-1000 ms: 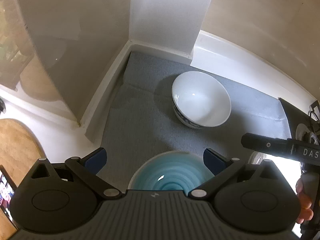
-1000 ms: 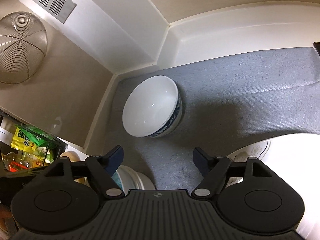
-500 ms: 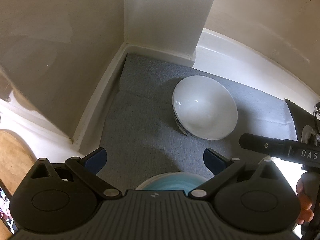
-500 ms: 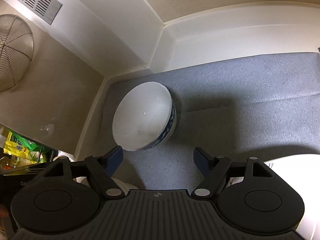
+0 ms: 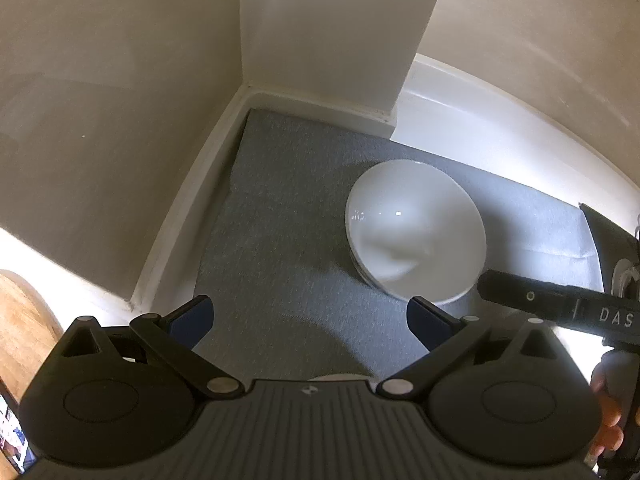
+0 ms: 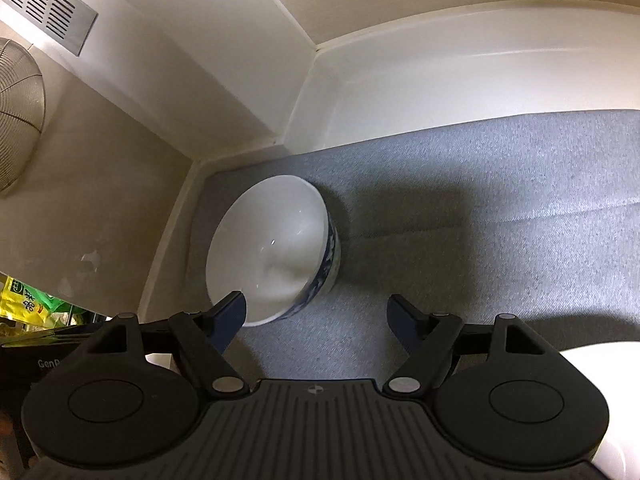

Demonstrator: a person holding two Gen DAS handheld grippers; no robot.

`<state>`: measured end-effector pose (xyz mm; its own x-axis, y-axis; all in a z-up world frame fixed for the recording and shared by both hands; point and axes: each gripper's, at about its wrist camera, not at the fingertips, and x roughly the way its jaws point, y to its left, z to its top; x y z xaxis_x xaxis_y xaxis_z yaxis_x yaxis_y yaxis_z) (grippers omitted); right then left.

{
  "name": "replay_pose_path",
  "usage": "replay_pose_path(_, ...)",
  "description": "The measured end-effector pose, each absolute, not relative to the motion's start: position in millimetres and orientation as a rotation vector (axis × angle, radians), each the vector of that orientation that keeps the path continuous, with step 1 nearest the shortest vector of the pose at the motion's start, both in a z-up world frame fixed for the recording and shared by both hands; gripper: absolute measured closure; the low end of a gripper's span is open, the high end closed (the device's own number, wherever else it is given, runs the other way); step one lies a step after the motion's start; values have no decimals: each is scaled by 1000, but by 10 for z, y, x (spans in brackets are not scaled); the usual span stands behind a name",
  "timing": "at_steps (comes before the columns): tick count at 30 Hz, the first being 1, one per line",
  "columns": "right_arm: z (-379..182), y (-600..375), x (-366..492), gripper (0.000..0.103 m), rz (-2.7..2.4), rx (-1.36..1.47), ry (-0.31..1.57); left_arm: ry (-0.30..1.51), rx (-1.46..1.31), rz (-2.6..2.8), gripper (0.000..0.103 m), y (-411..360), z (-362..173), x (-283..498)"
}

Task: Organize plates and bowls
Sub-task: 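Bring both grippers to the rim of the blue-patterned white bowl, then close both grippers side by side on the blue-patterned bowl rim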

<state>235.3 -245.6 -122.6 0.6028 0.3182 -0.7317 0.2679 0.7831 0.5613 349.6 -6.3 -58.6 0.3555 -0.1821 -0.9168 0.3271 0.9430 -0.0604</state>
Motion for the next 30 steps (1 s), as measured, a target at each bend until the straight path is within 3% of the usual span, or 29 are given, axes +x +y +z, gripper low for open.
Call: replay_pose_path(30, -1599, -2315, 2903, 26, -61, 489, 947, 1268, 142, -164, 0, -485, -1281, 4187)
